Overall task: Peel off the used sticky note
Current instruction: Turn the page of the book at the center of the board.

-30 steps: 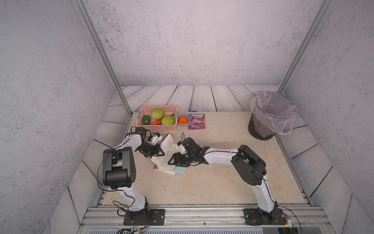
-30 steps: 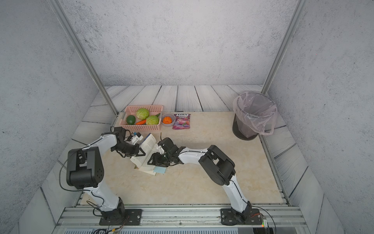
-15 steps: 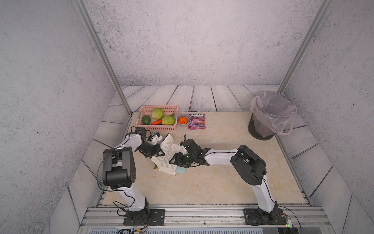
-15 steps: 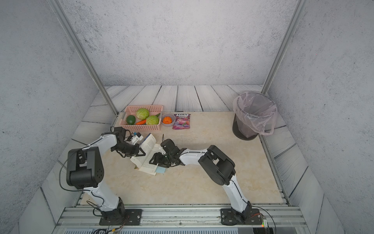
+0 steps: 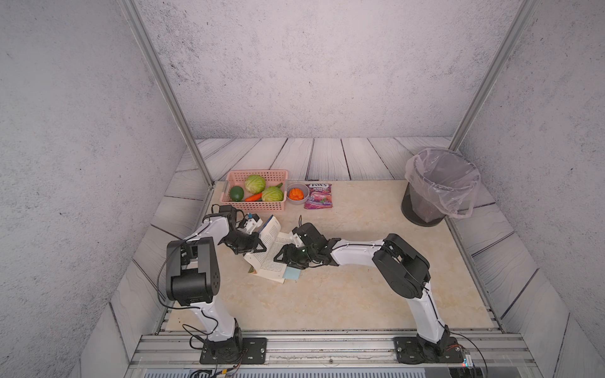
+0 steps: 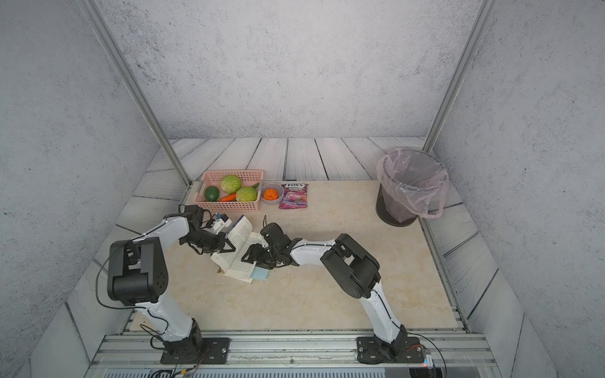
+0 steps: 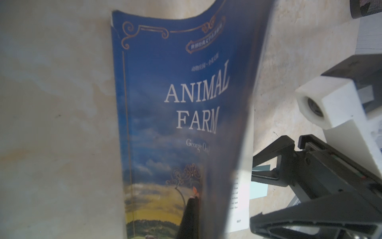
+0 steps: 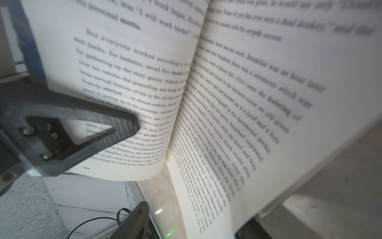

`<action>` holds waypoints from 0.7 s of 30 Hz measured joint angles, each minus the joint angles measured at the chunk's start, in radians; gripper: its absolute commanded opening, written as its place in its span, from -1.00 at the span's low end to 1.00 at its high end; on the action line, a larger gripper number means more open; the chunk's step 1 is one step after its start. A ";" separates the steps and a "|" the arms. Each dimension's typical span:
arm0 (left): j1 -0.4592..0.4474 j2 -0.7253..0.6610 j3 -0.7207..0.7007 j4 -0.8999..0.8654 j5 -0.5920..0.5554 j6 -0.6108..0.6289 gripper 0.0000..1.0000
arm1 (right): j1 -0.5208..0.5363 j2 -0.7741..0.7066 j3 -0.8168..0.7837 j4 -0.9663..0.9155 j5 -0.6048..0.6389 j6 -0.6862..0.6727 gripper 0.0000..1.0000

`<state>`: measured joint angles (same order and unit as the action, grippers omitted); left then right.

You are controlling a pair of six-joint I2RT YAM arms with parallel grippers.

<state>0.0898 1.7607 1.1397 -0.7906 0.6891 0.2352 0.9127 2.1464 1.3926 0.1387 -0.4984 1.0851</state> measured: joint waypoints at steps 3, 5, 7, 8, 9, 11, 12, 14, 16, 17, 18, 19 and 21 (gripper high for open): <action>0.000 0.000 0.000 0.000 0.000 0.000 -1.00 | -0.006 0.022 0.051 0.005 -0.008 0.000 0.34; 0.000 0.000 0.000 0.000 0.000 0.000 -1.00 | -0.008 0.029 0.080 0.011 -0.017 -0.001 0.35; 0.000 0.001 0.000 0.000 0.002 0.000 -1.00 | -0.010 0.036 0.116 0.014 -0.024 -0.009 0.37; 0.000 0.002 0.000 -0.001 0.003 0.000 -1.00 | -0.010 0.040 0.131 0.013 -0.026 -0.013 0.38; 0.000 0.004 0.000 -0.001 0.005 0.000 -1.00 | -0.010 0.045 0.150 0.011 -0.027 -0.018 0.38; 0.000 0.009 0.000 -0.002 0.011 0.001 -1.00 | -0.010 0.060 0.182 0.009 -0.029 -0.024 0.40; 0.000 0.010 0.000 -0.002 0.012 0.001 -1.00 | -0.010 0.069 0.196 0.010 -0.032 -0.025 0.40; 0.000 0.011 0.000 -0.003 0.015 0.005 -1.00 | -0.011 0.086 0.212 0.019 -0.036 -0.024 0.41; 0.000 0.011 0.000 -0.008 0.016 0.010 -1.00 | -0.012 0.106 0.220 0.035 -0.045 -0.021 0.41; 0.000 0.011 0.001 -0.010 0.018 0.013 -1.00 | -0.013 0.118 0.224 0.039 -0.049 -0.020 0.41; 0.000 0.012 0.002 -0.012 0.019 0.018 -1.00 | -0.015 0.129 0.229 0.041 -0.050 -0.019 0.41; 0.002 0.012 0.004 -0.016 0.021 0.022 -1.00 | -0.017 0.141 0.235 0.041 -0.051 -0.019 0.41; 0.004 0.013 0.008 -0.026 0.029 0.031 -0.86 | -0.020 0.160 0.245 0.037 -0.051 -0.020 0.41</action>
<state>0.0937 1.7733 1.1473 -0.8165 0.7177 0.2661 0.8928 2.3066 1.6371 0.1753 -0.5499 1.0653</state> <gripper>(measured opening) 0.071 0.703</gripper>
